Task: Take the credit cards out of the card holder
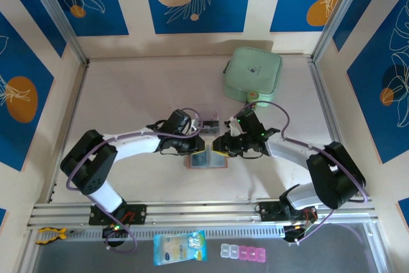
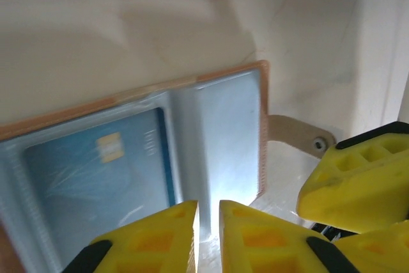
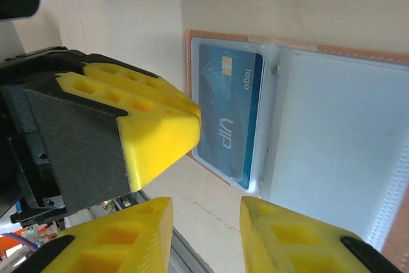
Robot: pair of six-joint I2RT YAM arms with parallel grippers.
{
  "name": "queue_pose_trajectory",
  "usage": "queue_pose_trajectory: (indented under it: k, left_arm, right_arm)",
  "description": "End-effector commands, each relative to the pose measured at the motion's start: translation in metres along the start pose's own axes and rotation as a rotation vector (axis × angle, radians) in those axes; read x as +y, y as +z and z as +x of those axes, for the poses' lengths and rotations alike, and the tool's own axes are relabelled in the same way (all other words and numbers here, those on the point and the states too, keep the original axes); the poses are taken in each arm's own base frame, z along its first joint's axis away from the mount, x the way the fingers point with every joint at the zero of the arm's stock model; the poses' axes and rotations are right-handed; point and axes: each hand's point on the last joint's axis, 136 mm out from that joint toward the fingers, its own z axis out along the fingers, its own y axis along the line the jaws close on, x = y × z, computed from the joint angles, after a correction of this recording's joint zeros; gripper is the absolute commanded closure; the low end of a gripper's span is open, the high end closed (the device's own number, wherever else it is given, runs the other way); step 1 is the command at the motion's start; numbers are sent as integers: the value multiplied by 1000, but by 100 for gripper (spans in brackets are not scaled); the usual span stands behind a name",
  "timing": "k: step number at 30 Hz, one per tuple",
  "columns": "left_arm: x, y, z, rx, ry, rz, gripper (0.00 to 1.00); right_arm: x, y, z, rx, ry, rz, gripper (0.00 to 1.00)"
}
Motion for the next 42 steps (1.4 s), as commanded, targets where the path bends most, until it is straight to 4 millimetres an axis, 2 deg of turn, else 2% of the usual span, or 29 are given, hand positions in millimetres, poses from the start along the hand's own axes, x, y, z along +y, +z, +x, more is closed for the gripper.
queue_pose_trajectory:
  k: [1, 8, 16, 29, 42]
  left_arm:
    - [8, -11, 0, -25, 17, 0, 86]
    - [37, -14, 8, -13, -10, -53, 91]
    - [54, -7, 14, 4, -12, -90, 96]
    - [70, -1, 19, 25, -13, -136, 99]
    - [72, 0, 20, 30, -16, -142, 99]
  right_arm:
    - [4, 10, 0, 27, 5, 36, 68]
    - [6, 36, 1, 86, -10, 106, 70]
    - [3, 48, 1, 122, -10, 149, 70]
    - [-8, 57, 3, 143, -5, 192, 70]
    - [-14, 63, 4, 161, -9, 220, 72]
